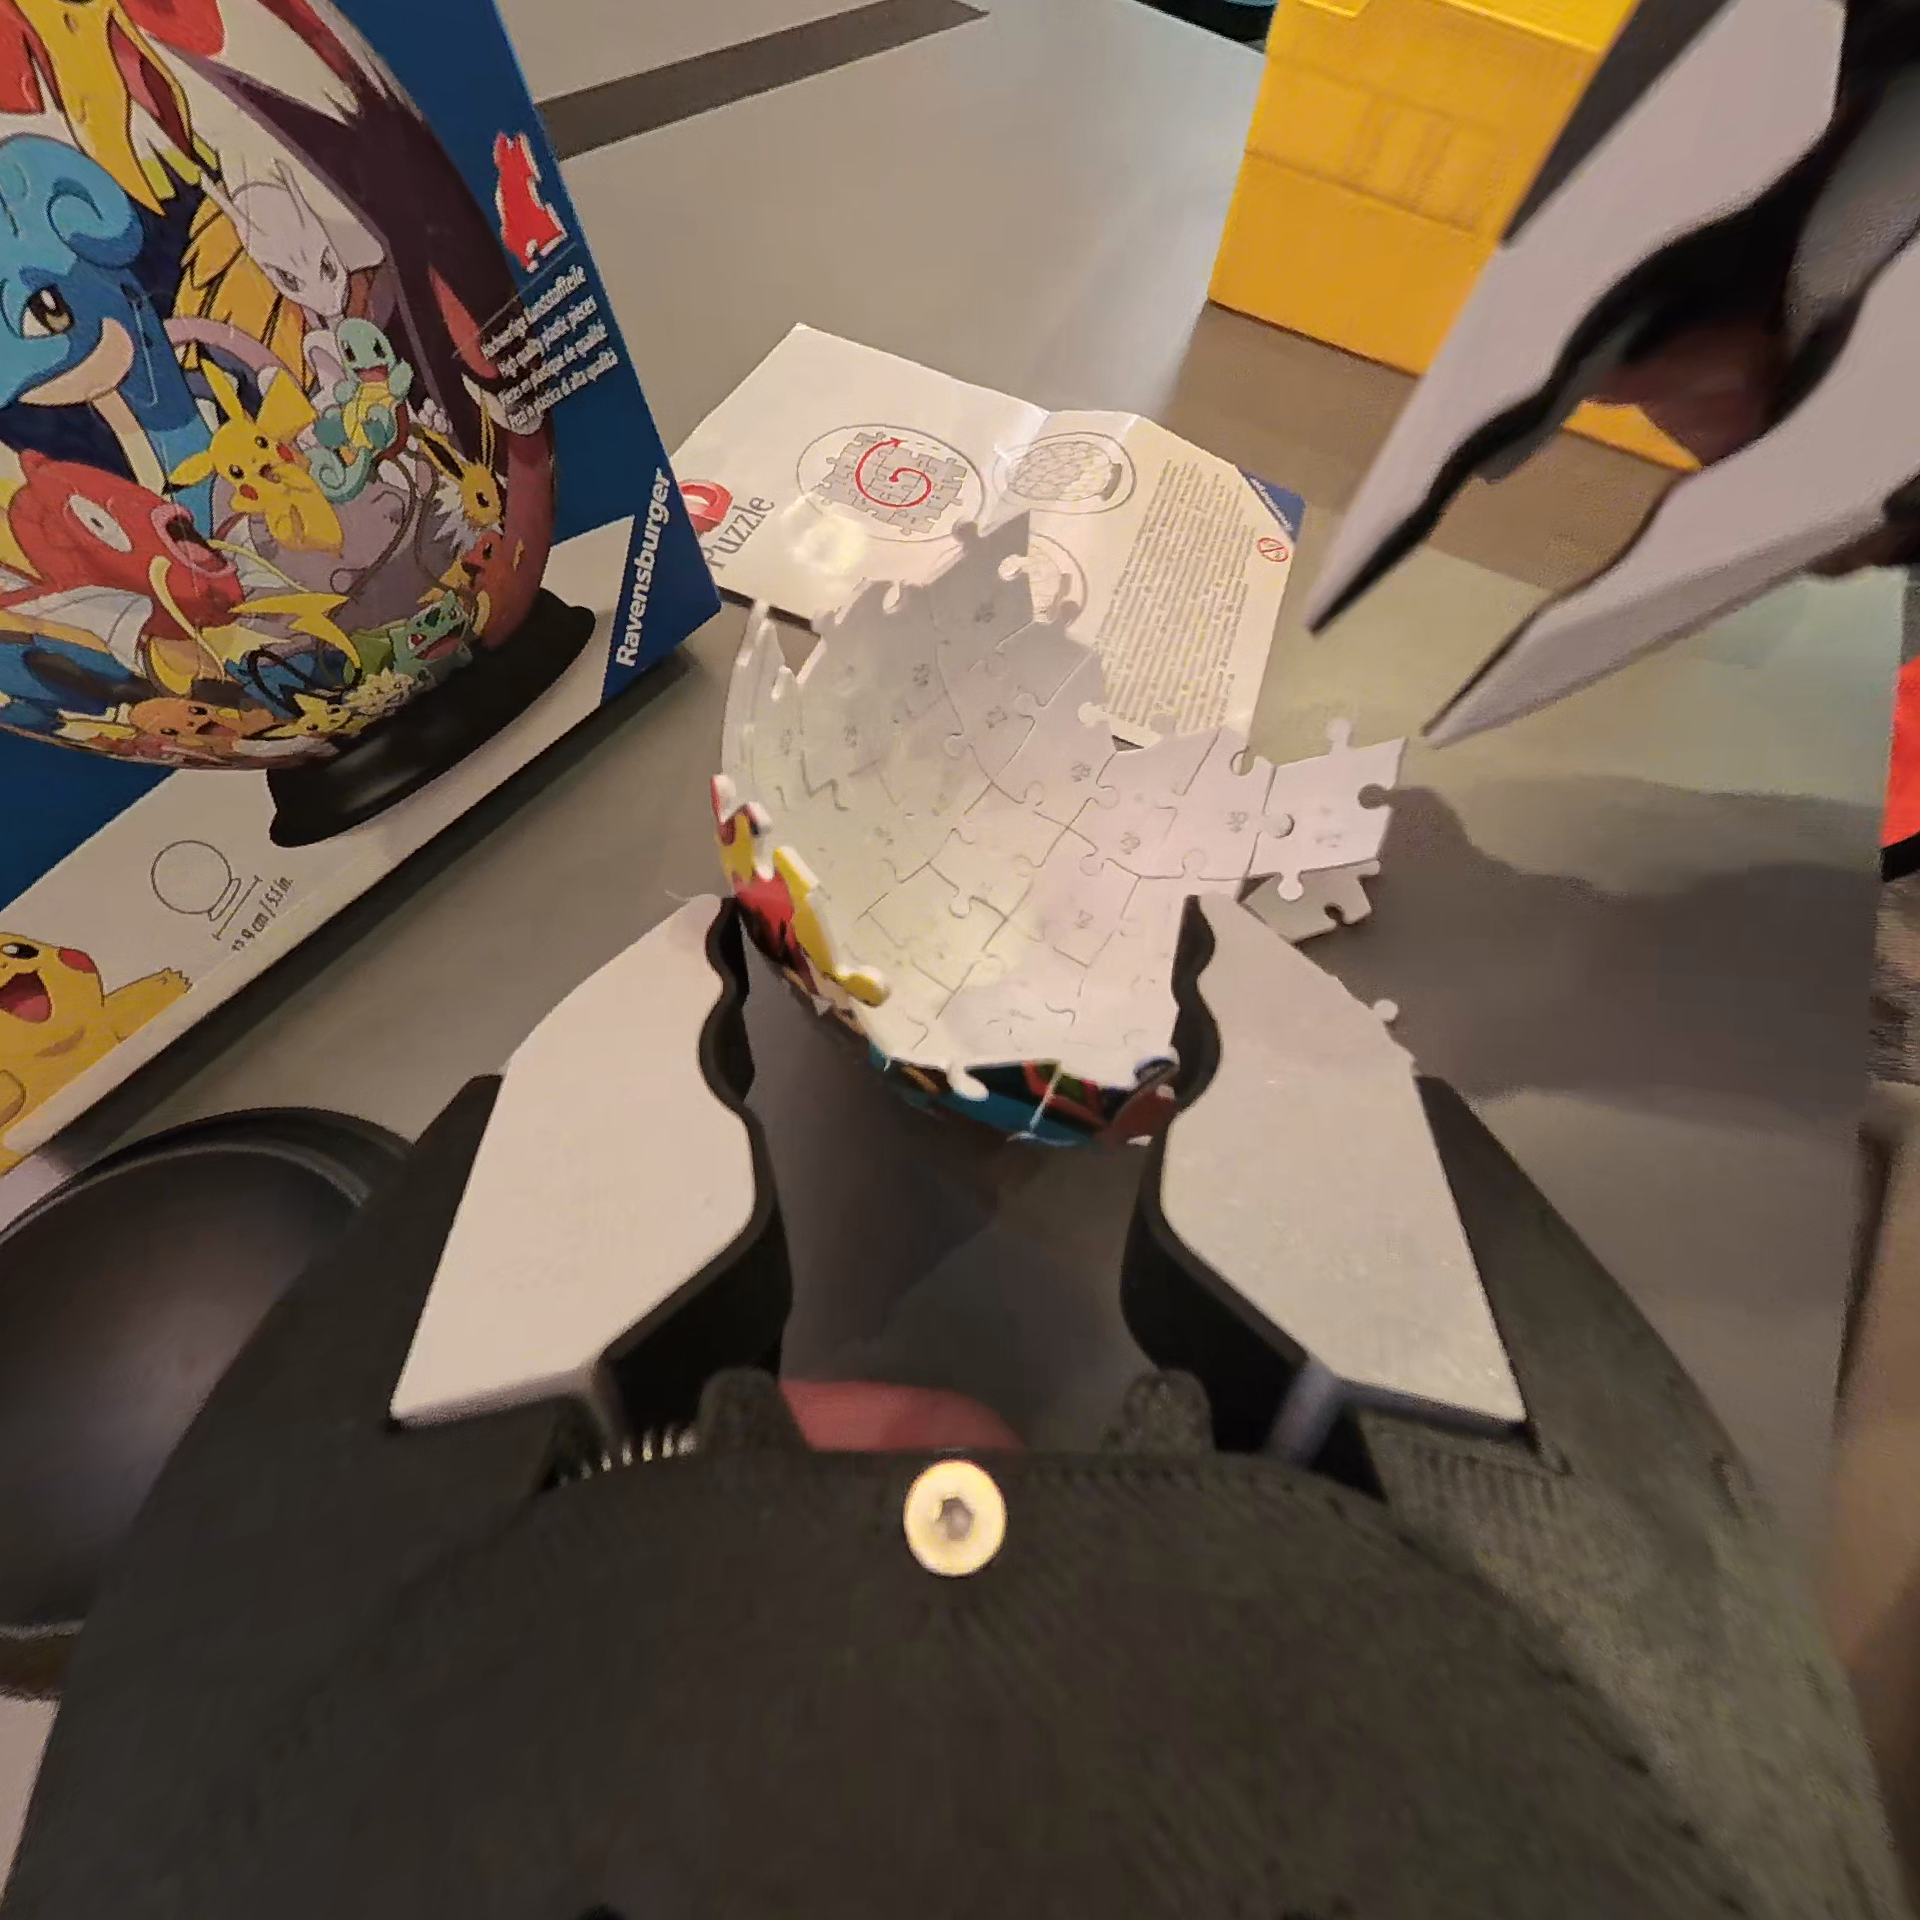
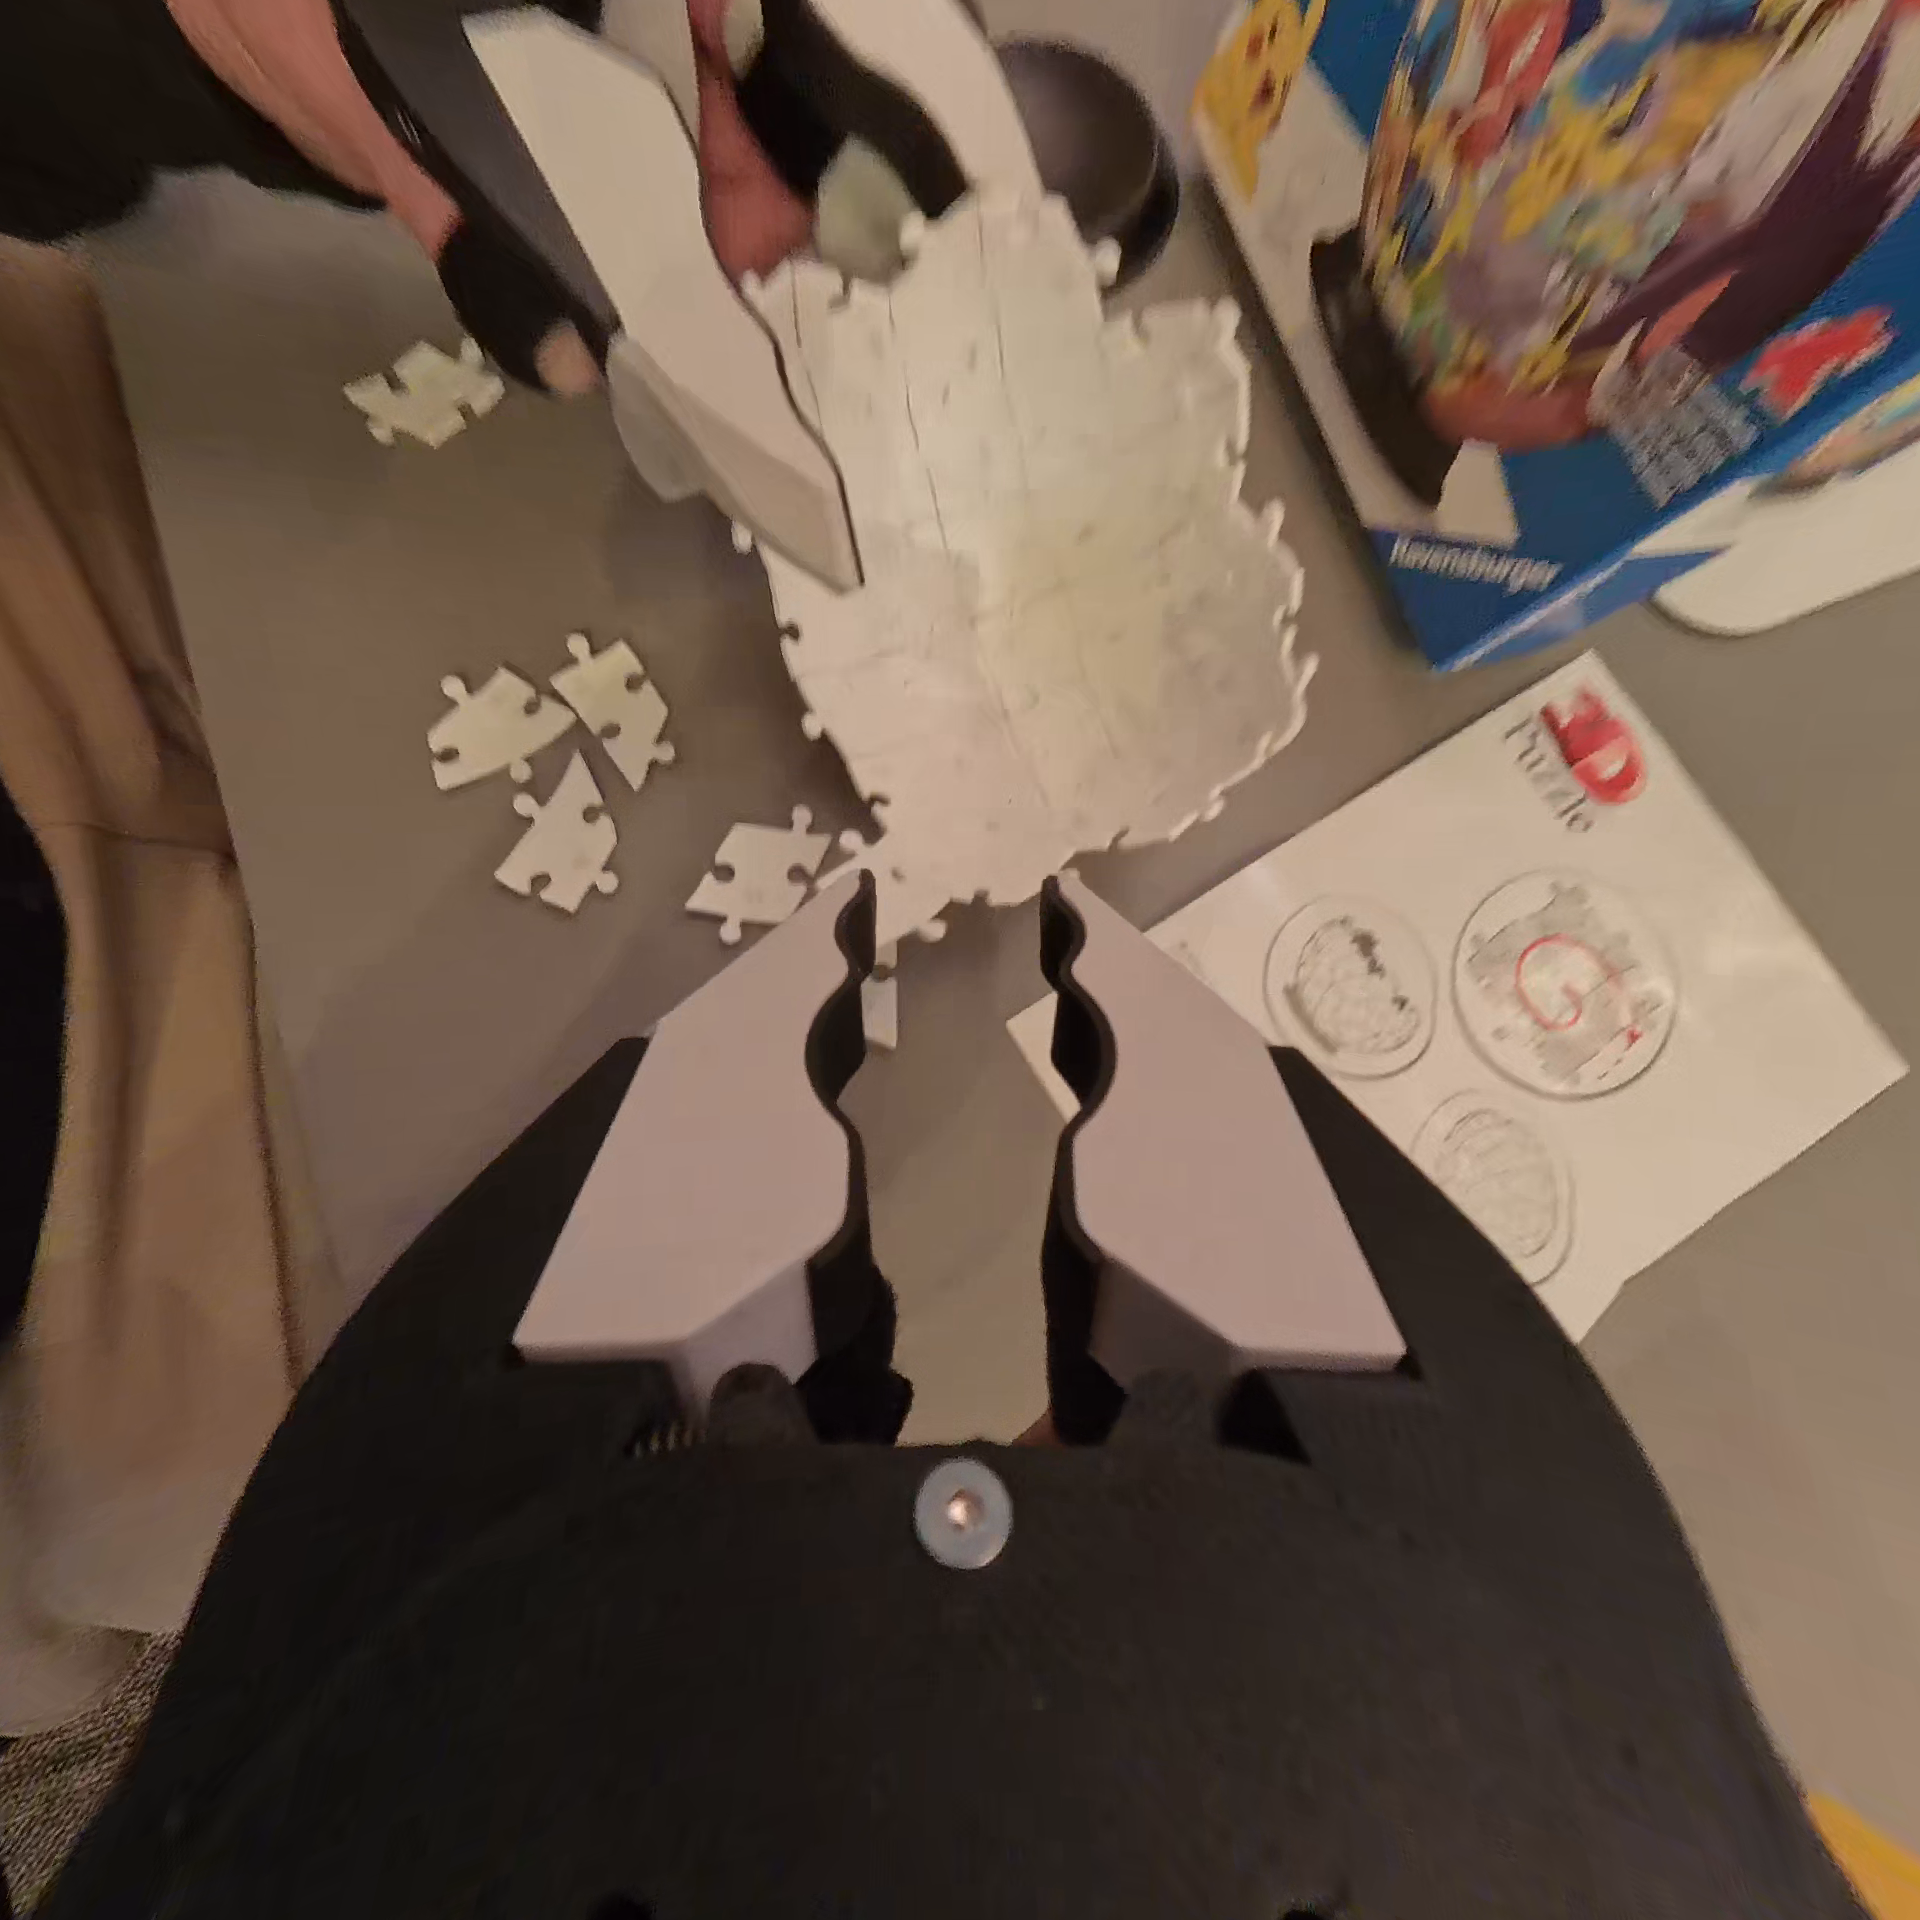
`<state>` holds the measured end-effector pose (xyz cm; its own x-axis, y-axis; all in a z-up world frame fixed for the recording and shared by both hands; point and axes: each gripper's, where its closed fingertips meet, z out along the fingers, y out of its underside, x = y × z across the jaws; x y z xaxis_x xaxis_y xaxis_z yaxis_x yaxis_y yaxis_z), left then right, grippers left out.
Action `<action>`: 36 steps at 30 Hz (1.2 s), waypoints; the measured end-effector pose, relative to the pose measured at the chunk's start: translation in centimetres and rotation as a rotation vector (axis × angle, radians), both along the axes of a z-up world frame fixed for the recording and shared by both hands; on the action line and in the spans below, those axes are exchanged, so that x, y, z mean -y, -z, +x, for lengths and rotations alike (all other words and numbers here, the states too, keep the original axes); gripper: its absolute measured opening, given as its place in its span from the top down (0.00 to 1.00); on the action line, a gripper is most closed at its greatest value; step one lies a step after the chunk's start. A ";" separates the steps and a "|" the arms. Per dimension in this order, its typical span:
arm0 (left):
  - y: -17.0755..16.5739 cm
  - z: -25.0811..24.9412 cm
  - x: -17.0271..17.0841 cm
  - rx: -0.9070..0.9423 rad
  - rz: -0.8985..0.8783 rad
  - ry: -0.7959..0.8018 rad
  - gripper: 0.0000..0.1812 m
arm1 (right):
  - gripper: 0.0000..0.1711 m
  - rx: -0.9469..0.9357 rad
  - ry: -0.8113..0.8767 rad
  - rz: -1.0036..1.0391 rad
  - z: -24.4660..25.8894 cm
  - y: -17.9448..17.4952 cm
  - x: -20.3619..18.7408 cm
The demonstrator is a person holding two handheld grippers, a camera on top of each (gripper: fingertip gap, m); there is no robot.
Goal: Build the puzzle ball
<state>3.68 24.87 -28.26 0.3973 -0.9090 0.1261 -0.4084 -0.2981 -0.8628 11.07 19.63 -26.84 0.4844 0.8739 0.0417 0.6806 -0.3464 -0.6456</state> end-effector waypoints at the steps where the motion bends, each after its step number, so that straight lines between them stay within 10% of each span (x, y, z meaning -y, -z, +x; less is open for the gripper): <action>1: 0.1 0.0 0.0 -0.005 0.006 -0.014 0.57 | 0.84 -0.006 0.000 -0.008 -0.1 0.6 0.5; 36: -0.7 1.0 0.3 -0.128 0.291 -0.298 0.58 | 0.97 0.103 0.058 0.050 -0.1 4.5 -0.1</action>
